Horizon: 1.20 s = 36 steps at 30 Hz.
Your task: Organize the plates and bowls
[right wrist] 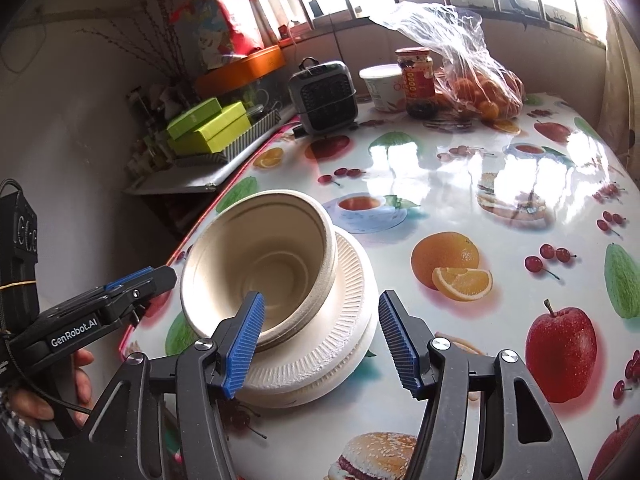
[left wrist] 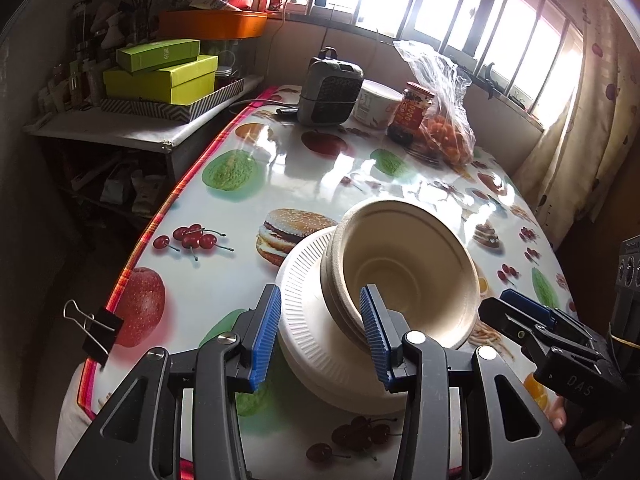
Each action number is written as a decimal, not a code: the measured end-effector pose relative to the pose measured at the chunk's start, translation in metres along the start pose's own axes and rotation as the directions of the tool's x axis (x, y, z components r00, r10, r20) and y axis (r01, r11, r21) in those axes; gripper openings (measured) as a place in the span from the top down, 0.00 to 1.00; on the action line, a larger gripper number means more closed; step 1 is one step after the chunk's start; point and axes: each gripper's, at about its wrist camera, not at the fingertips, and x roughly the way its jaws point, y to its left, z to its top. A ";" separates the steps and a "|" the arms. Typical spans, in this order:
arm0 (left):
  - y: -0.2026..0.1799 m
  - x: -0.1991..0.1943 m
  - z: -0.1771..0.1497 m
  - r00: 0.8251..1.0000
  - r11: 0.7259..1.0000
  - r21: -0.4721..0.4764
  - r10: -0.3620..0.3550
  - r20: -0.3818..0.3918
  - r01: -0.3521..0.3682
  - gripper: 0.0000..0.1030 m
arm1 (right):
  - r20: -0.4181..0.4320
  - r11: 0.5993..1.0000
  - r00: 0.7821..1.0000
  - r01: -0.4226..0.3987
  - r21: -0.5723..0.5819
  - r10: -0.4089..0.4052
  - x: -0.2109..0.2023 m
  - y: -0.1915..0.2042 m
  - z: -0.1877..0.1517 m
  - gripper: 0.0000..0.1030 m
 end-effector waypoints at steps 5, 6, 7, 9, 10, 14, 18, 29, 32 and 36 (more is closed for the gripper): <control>0.001 -0.009 -0.007 0.999 0.999 0.021 0.027 0.032 -0.028 0.58 | 0.022 0.999 0.999 0.033 -0.006 -0.033 -0.009 -0.002 -0.011 0.42; 0.002 -0.009 -0.009 0.999 0.999 0.018 0.027 0.030 -0.027 0.58 | 0.028 0.999 0.999 0.039 -0.008 -0.039 -0.011 -0.002 -0.012 0.42; 0.003 -0.009 -0.011 0.999 0.999 0.015 0.029 0.030 -0.029 0.58 | 0.033 0.999 0.998 0.044 -0.009 -0.044 -0.013 -0.003 -0.014 0.42; 0.004 -0.010 -0.015 0.998 0.999 0.021 0.044 0.036 -0.045 0.58 | 0.040 0.998 0.998 0.055 -0.007 -0.055 -0.015 -0.005 -0.017 0.42; 0.005 -0.011 -0.017 0.998 0.999 0.023 0.046 0.036 -0.047 0.58 | 0.044 0.998 0.997 0.060 -0.006 -0.059 -0.017 -0.005 -0.019 0.42; 0.004 -0.012 -0.028 0.995 0.995 0.058 0.082 0.052 -0.085 0.58 | 0.062 0.995 0.994 0.095 -0.031 -0.093 -0.021 -0.007 -0.030 0.41; 0.007 -0.013 -0.039 0.991 0.990 0.074 0.118 0.065 -0.122 0.58 | 0.052 0.991 0.991 0.128 -0.042 -0.126 -0.019 -0.011 -0.043 0.41; 0.013 -0.003 -0.073 0.983 0.977 0.120 0.172 0.056 -0.178 0.52 | 0.025 0.983 0.987 0.160 -0.090 -0.158 -0.009 -0.011 -0.070 0.29; 0.014 0.000 -0.078 0.984 0.979 0.107 0.170 0.049 -0.174 0.52 | 0.021 0.978 0.985 0.174 -0.112 -0.172 -0.006 -0.009 -0.074 0.28; 0.014 0.005 -0.083 0.985 0.980 0.104 0.168 0.034 -0.171 0.51 | 0.005 0.977 0.984 0.178 -0.119 -0.179 0.000 -0.008 -0.079 0.25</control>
